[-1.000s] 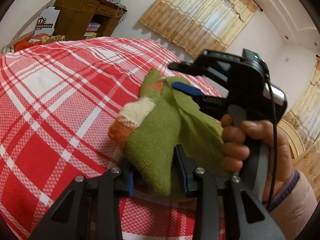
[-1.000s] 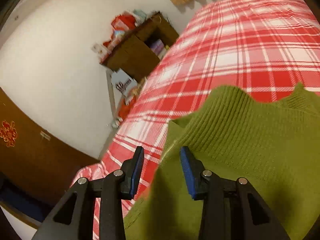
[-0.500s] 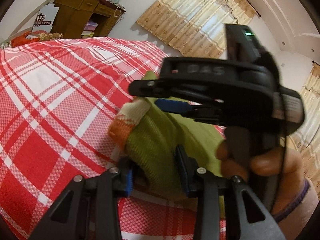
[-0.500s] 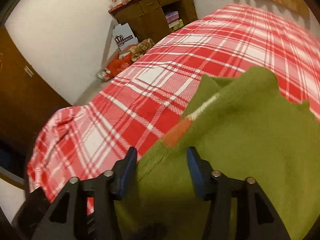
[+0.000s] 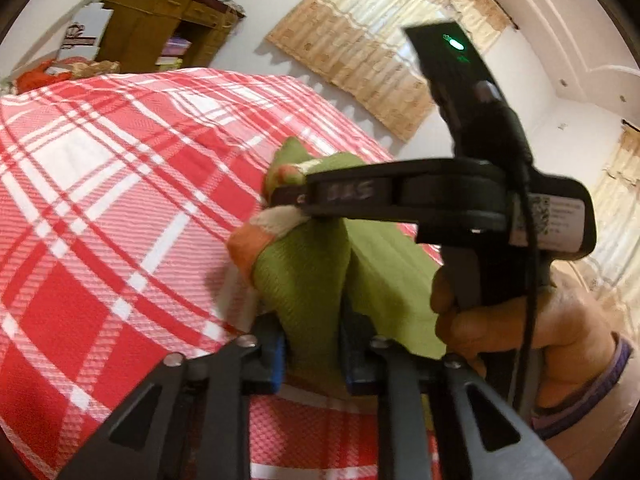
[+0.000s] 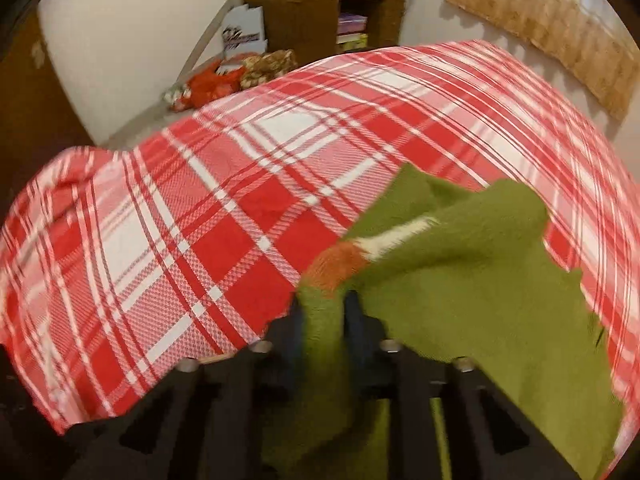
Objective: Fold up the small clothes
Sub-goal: 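Grasp the striped edge with the right gripper while the left gripper holds the sweater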
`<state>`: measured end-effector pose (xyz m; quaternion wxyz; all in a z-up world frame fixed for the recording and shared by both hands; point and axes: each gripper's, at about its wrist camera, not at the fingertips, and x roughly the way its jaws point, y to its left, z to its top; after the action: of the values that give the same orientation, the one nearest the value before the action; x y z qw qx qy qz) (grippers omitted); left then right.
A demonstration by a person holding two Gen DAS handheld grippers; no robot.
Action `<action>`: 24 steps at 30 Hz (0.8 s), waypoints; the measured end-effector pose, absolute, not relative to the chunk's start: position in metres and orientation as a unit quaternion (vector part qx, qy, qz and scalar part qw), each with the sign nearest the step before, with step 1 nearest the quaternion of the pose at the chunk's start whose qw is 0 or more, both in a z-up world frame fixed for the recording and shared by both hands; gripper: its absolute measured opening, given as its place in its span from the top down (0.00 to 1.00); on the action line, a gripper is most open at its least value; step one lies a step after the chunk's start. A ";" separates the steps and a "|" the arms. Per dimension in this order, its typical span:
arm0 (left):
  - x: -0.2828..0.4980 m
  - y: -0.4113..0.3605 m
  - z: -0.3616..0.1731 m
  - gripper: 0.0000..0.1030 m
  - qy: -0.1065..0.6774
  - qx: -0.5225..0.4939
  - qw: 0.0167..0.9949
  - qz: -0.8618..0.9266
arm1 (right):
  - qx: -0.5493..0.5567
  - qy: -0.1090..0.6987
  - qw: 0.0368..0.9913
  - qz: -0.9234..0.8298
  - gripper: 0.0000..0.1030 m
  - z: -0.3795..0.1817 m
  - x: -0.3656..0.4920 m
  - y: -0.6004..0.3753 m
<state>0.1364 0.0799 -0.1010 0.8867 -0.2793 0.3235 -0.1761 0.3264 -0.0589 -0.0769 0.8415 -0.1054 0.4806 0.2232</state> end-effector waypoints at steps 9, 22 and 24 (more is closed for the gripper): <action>0.105 0.003 -0.047 0.83 0.268 -0.077 0.934 -0.224 | 0.143 0.393 0.883 0.214 0.89 -0.037 0.264 -0.204; 0.087 -0.084 -0.054 0.86 0.290 0.030 0.909 -0.297 | 0.311 0.373 0.860 0.159 0.90 -0.104 0.189 -0.334; 0.093 -0.078 -0.054 0.86 0.301 0.021 0.907 -0.295 | 0.330 0.376 0.851 0.159 0.88 -0.105 0.191 -0.336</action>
<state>0.0926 -0.0782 -0.0535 0.9068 0.0214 0.3006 -0.2946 0.1913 -0.3355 -0.1048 0.8508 0.3303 0.3764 0.1593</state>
